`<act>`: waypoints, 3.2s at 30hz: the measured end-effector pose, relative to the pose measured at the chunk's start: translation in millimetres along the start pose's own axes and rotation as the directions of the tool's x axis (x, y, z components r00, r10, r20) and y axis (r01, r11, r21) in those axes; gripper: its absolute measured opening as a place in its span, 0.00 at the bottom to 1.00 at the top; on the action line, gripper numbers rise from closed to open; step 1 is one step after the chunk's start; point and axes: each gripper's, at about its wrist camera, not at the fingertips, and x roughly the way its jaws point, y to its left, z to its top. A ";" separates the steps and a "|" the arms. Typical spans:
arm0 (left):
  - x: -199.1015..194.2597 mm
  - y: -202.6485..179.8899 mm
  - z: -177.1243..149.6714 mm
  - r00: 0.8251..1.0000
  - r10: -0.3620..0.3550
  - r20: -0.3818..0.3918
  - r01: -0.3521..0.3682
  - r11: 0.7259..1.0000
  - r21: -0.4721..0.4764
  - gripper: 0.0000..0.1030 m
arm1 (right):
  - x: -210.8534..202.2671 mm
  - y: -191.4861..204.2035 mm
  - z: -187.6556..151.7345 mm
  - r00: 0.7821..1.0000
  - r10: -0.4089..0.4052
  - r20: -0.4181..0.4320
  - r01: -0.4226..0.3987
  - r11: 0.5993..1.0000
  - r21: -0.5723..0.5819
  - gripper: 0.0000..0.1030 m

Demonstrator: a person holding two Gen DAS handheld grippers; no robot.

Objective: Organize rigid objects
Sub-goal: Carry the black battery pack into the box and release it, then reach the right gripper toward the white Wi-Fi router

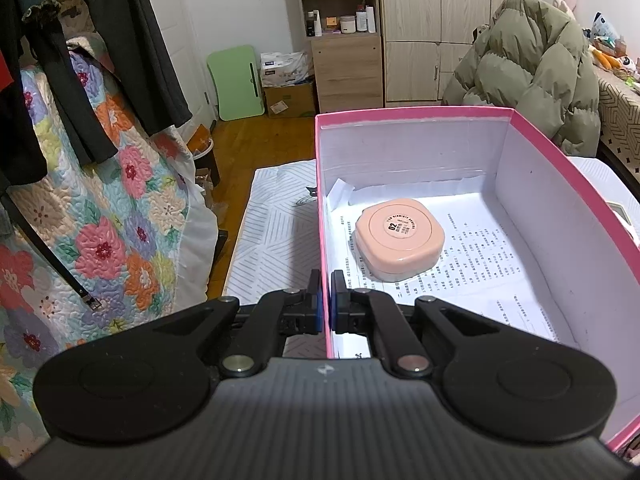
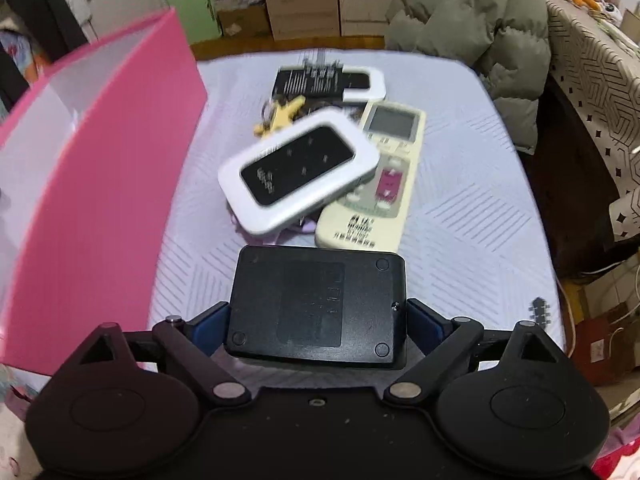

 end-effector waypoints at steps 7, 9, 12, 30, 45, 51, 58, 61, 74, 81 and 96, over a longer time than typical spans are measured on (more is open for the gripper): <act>-0.4 -1.1 1.2 1.000 -0.002 0.000 0.002 1.000 0.003 0.03 | -61.5 8.1 21.3 0.988 0.099 0.115 -0.098 0.995 -0.019 0.91; 0.0 -0.7 1.8 1.000 -0.008 0.002 0.008 1.000 -0.007 0.03 | -85.6 21.5 33.7 0.970 0.178 0.164 -0.169 0.983 -0.066 0.91; 0.4 -0.2 2.2 1.000 -0.014 0.003 0.014 1.000 -0.014 0.03 | -110.2 51.3 59.8 0.923 0.328 0.200 -0.297 0.940 -0.169 0.91; 2.0 -1.8 3.0 1.000 -0.014 -0.002 0.014 1.000 -0.006 0.03 | 87.5 189.0 162.0 0.903 0.380 -0.201 -0.387 0.922 0.008 0.92; 1.5 -1.4 3.4 1.000 -0.022 -0.003 0.022 1.000 -0.015 0.03 | -19.6 130.7 141.6 0.841 0.536 -0.074 -0.537 0.844 0.013 0.92; 2.7 -0.6 4.8 1.000 -0.024 -0.002 0.024 1.000 -0.017 0.03 | -78.5 68.5 109.6 0.837 0.546 0.032 -0.545 0.838 -0.014 0.92; 2.3 -0.2 5.0 1.000 -0.020 -0.003 0.020 1.000 -0.013 0.03 | -68.5 6.3 68.5 0.933 0.343 0.110 -0.348 0.937 0.025 0.91; 2.2 0.0 4.7 1.000 -0.023 -0.002 0.023 1.000 -0.016 0.03 | -48.3 -17.6 51.5 0.965 0.242 0.105 -0.250 0.966 0.066 0.91; 2.5 5.3 5.3 1.000 -0.013 -0.004 0.013 1.000 0.000 0.03 | 18.7 -19.3 56.1 0.966 0.249 0.064 -0.257 0.950 0.178 0.90; 2.7 3.9 4.1 1.000 -0.013 -0.004 0.013 1.000 0.002 0.03 | 37.9 13.5 73.1 0.994 0.100 0.032 -0.104 0.985 0.137 0.93; 2.9 -0.3 9.3 0.999 0.004 -0.049 -0.003 1.000 0.022 0.03 | 33.7 34.1 50.7 0.991 -0.047 0.127 0.055 0.997 -0.055 0.74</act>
